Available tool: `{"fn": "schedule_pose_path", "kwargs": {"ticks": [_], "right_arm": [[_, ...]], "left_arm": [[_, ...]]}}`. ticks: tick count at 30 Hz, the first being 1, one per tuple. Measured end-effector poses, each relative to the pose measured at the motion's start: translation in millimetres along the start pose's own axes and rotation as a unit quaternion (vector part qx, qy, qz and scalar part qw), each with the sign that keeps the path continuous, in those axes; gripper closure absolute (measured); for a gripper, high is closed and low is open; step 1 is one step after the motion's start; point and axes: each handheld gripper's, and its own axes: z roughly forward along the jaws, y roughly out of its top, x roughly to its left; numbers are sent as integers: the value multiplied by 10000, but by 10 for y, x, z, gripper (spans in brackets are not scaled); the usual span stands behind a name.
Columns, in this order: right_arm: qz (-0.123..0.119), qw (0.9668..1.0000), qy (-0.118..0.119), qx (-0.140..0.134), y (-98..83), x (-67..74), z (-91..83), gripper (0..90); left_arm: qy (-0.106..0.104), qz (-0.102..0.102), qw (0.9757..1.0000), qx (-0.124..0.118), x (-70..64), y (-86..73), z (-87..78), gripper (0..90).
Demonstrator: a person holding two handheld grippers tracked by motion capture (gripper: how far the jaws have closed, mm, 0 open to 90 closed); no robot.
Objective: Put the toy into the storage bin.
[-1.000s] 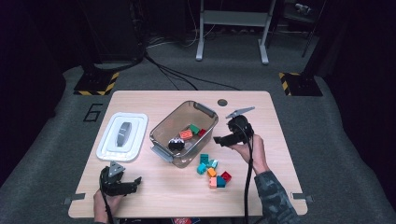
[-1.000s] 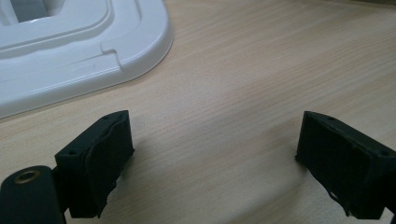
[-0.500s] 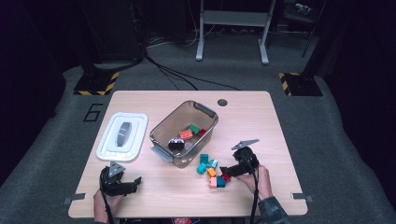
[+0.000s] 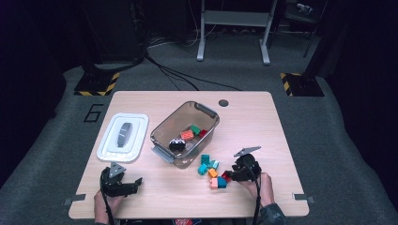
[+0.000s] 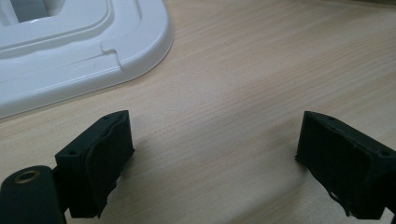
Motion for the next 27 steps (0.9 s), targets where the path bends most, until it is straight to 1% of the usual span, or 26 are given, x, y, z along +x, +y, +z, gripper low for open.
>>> {"fn": "schedule_pose_path", "kwargs": {"ticks": [3, 4, 5, 7, 8, 9, 10, 11, 12, 13, 14, 16, 17, 19, 22, 24, 25, 27], "right_arm": [[2, 9999, -141, -36, 27, -53, 3, 556], [58, 9998, -177, -27, 39, -69, 5, 554], [57, 9996, -263, -46, 55, -106, 11, 545], [120, 9995, -288, -65, 80, -150, 17, 538], [142, 9993, -347, -79, 87, -167, 17, 525], [178, 9993, -312, -116, 96, -186, 5, 496], [158, 9995, -206, -177, 97, -195, -10, 462], [188, 9994, -180, -230, 97, -190, -17, 425], [184, 9995, -94, -234, 95, -180, -26, 410], [142, 9996, -46, -228, 89, -163, -26, 406], [131, 9996, -77, -219, 83, -138, -22, 396], [102, 9999, -37, -99, 67, -78, 7, 381], [11, 10000, -28, -66, 62, -72, 19, 381], [10, 10000, -44, -38, 53, -53, 41, 393], [-26, 9999, -134, 63, 53, -42, 64, 463], [-67, 9998, -151, 59, 57, -47, 71, 505], [-16, 9998, -171, 40, 61, -40, 74, 518], [-40, 9998, -184, 41, 66, -38, 82, 526]], "left_arm": [[1, 2, 10000, 3, 0, 0, 0, 104], [1, 0, 10000, 1, 0, 0, 0, 104], [1, -1, 10000, 1, 0, 0, 0, 104], [0, 0, 10000, 1, 0, 0, 0, 104], [0, -4, 10000, -1, 0, 0, 0, 104], [-2, -3, 10000, 1, 0, 0, 0, 104], [-3, -5, 10000, -1, 0, 0, 0, 104], [-2, -4, 10000, 0, 0, 0, 0, 104], [-1, -5, 10000, -1, 0, 0, 0, 104], [-1, -4, 10000, -1, 0, 0, 0, 104], [-2, -3, 10000, 0, 1, 0, 0, 104], [-3, -6, 10000, 0, 1, 0, 0, 104], [-3, -5, 10000, 0, 1, 0, 0, 104], [-3, -7, 10000, -1, 0, 0, 0, 104], [-7, -7, 10000, -3, 1, 0, 0, 104], [-5, -5, 10000, 0, 1, 0, 0, 104], [-5, -8, 10000, -2, 0, 0, 0, 104], [-4, -2, 10000, -1, 1, 0, 0, 104]]}}
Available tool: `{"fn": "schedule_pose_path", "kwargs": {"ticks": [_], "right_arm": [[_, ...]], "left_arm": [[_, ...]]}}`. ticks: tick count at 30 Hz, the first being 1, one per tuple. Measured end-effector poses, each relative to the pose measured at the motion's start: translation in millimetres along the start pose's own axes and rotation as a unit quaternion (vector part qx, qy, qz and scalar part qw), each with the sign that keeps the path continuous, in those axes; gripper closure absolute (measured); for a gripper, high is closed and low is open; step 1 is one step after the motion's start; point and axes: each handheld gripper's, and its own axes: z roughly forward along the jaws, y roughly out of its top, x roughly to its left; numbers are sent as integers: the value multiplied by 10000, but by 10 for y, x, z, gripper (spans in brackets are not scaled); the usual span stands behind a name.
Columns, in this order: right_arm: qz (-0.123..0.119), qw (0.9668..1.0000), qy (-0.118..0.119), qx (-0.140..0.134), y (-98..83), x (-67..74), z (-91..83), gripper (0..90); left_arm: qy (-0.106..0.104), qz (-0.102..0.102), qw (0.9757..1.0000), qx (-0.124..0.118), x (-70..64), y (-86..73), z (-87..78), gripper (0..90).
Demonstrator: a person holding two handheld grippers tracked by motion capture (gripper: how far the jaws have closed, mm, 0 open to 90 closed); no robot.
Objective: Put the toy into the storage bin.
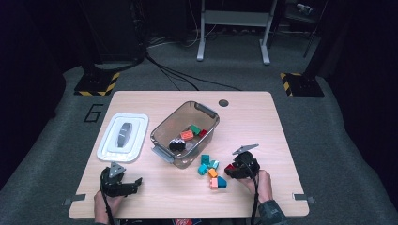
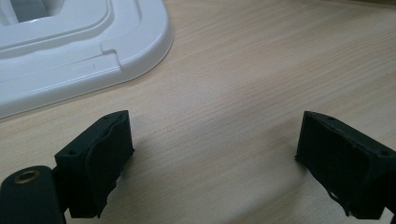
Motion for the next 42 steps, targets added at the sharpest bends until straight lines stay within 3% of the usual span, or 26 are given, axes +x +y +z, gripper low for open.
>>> {"fn": "schedule_pose_path", "kwargs": {"ticks": [1, 4, 6, 9, 19, 25, 35, 42], "right_arm": [[-109, 9999, 16, 36, 0, -15, 3, 526], [21, 10000, -21, 95, 8, 18, 31, 534], [-40, 9999, 6, 112, 9, 23, 40, 571], [-94, 9999, -39, 11, 18, 17, 44, 586], [66, 9998, 8, -194, 124, -58, 7, 588], [-25, 9997, -23, -249, 237, -91, -13, 589], [134, 9989, -27, -452, 374, -230, -114, 589], [107, 9984, -110, -545, 462, -303, -144, 589]], "left_arm": [[-1, 1, 10000, 0, 0, 0, 0, 104], [-2, 2, 10000, 1, 0, 0, 0, 104], [-1, -7, 10000, -1, -1, 0, 0, 104], [-1, 2, 10000, 1, 0, 0, 0, 104], [8, -45, 10000, -37, -8, -1, 5, 104], [-2, -2, 10000, 9, -1, 1, -1, 104], [-9, 6, 10000, 15, 1, 3, -2, 104], [-5, 1, 10000, 14, 0, 3, -2, 104]]}}
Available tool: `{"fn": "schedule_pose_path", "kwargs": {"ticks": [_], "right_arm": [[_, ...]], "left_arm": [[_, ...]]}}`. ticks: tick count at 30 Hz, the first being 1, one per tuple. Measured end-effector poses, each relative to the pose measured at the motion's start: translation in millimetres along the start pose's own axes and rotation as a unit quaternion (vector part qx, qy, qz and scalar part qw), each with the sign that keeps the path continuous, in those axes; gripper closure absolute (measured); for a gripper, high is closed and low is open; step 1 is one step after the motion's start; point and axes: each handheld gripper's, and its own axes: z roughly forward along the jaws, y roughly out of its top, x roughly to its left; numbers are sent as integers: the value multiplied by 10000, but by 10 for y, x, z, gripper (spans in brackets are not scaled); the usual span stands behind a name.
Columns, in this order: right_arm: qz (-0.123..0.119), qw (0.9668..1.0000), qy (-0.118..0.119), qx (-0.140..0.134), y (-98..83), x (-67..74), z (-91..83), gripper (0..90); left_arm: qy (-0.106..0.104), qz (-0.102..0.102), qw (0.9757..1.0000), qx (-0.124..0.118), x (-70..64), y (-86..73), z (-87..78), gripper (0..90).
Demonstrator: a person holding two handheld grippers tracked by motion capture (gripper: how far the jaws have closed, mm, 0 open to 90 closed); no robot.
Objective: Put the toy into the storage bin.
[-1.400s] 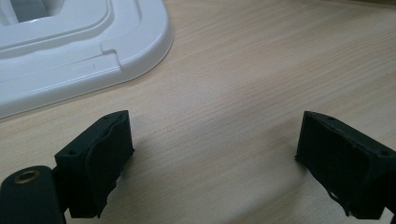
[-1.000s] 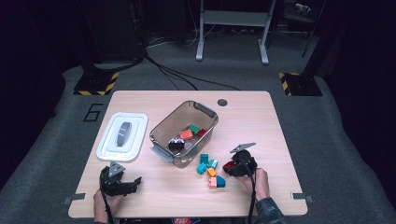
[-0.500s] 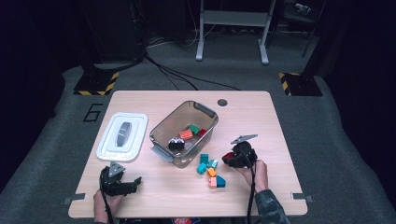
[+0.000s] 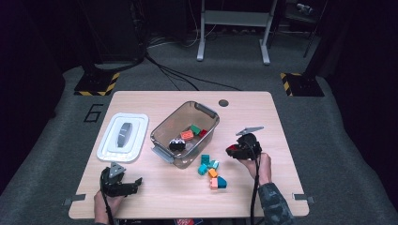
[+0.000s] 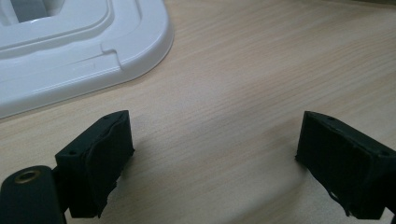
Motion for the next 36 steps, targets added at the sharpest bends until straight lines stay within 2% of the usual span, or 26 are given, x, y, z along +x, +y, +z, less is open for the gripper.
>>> {"fn": "schedule_pose_path", "kwargs": {"ticks": [14, 21, 27, 36], "right_arm": [[-17, 9999, -90, -77, 244, -92, -64, 589], [100, 9996, -131, -236, 347, -153, -137, 589], [75, 9992, -182, -352, 442, -197, -209, 590], [48, 9988, -214, -445, 564, -187, -256, 590]], "left_arm": [[11, -49, 10000, -50, -7, -4, 7, 104], [7, -48, 10000, -49, -6, -4, 7, 104], [9, -49, 10000, -52, -7, -4, 7, 104], [4, -53, 10000, -43, -7, -4, 5, 104]]}}
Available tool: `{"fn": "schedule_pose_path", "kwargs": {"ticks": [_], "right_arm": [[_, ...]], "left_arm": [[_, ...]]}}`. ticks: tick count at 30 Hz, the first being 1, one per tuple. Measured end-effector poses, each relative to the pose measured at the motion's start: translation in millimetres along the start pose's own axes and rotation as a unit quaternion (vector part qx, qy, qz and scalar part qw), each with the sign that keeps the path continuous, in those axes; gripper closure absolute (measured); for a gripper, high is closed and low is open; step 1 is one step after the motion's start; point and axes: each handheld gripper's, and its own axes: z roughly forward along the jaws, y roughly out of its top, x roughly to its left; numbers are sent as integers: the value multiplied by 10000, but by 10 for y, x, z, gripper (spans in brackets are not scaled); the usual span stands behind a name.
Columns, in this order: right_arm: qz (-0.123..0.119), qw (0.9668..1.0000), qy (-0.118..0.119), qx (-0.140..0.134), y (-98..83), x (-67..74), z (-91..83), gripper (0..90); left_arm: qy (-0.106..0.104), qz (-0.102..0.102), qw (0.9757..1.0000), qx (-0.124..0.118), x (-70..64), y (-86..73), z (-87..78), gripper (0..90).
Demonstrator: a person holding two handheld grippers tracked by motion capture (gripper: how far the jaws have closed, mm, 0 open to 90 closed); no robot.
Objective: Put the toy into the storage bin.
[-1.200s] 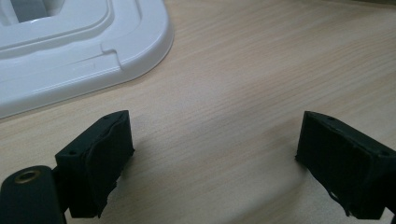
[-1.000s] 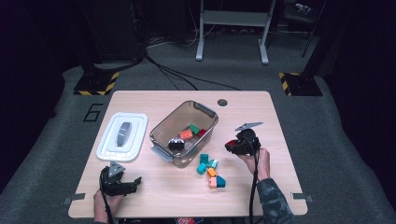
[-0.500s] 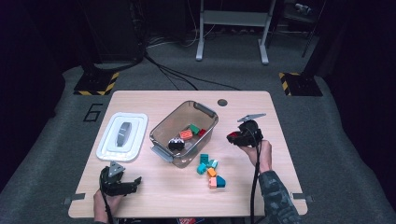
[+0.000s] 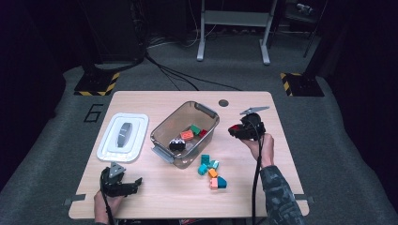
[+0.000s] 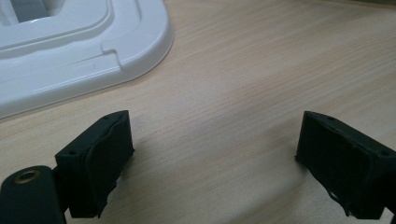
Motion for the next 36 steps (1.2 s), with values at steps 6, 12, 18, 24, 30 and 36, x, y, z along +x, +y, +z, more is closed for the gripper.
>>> {"fn": "schedule_pose_path", "kwargs": {"ticks": [6, 12, 18, 24, 30, 36], "right_arm": [[-64, 9999, -35, -76, 113, 24, -43, 589], [-88, 9998, -56, -157, 241, 33, -105, 589], [-163, 9995, -26, -252, 355, 61, -114, 590], [-297, 9990, 8, -332, 495, 121, -127, 590], [-346, 9988, 58, -334, 604, 180, -104, 589], [-466, 9983, 158, -301, 702, 268, 4, 589]], "left_arm": [[-3, 4, 10000, 3, 2, 0, -1, 105], [5, 1, 10000, 0, 0, 0, 0, 105], [9, -4, 10000, -3, 0, 0, 0, 107], [15, 4, 10000, -25, 2, 0, 3, 107], [13, -1, 10000, -20, 3, 1, 2, 108], [15, 2, 10000, -19, 3, 0, 1, 108]]}}
